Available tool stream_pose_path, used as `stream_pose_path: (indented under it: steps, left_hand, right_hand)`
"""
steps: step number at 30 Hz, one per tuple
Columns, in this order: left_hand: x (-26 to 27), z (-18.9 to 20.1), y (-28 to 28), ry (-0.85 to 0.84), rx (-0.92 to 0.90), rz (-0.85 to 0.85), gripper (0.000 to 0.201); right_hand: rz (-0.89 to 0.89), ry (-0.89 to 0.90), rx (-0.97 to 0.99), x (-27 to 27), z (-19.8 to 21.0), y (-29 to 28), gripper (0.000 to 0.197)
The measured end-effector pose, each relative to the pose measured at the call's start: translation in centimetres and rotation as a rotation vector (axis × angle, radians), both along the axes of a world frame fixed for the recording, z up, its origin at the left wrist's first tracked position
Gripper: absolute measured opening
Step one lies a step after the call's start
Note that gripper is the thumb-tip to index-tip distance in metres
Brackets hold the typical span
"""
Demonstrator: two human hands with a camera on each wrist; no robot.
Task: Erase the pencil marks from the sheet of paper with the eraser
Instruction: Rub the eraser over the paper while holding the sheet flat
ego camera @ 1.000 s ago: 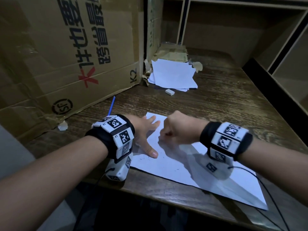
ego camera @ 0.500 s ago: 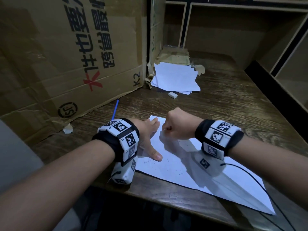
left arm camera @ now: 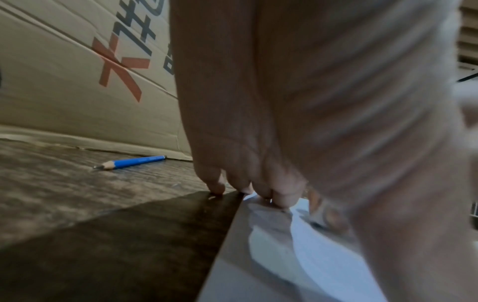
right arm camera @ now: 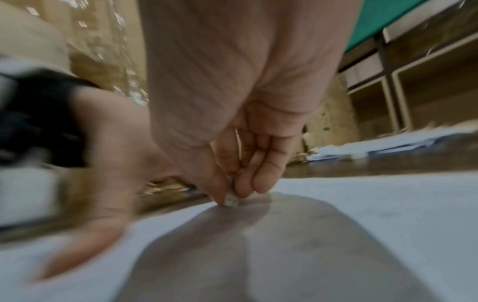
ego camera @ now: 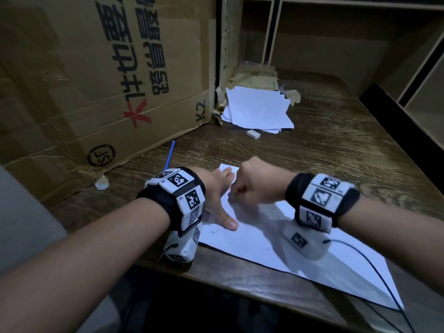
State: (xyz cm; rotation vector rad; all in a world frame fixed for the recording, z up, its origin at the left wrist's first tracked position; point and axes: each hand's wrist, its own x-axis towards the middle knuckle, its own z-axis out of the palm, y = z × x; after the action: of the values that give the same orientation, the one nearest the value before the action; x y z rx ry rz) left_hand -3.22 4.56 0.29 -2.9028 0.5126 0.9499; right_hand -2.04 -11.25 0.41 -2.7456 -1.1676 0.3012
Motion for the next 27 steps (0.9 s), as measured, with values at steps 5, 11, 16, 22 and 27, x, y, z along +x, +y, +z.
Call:
stream_pose_path:
  steps: [5,11,16,22,27]
  left_hand:
    - [-0.2,0.2,-0.2,0.001,0.046,-0.007,0.133]
    - [0.0,0.2,0.1,-0.002,-0.013,-0.014,0.131]
    - [-0.4,0.4,0.0,-0.013,0.036,-0.011,0.131]
    - [-0.1,1.0,2.9,0.012,-0.004,-0.012,0.119]
    - [0.2,-0.2,3.6,0.038,-0.045,-0.012,0.128]
  right_hand:
    - [-0.173,-0.078,0.064,3.8,0.1,-0.7,0.034]
    - [0.018,-0.044,0.002,1.2,-0.3,0.4,0.02]
    - [-0.187,-0.111,0.049,4.4,-0.6,-0.6,0.039]
    - [-0.188,-0.107,0.052,3.7,-0.7,-0.4,0.036]
    - [0.059,0.011,0.042,-2.3,-0.3,1.5,0.021]
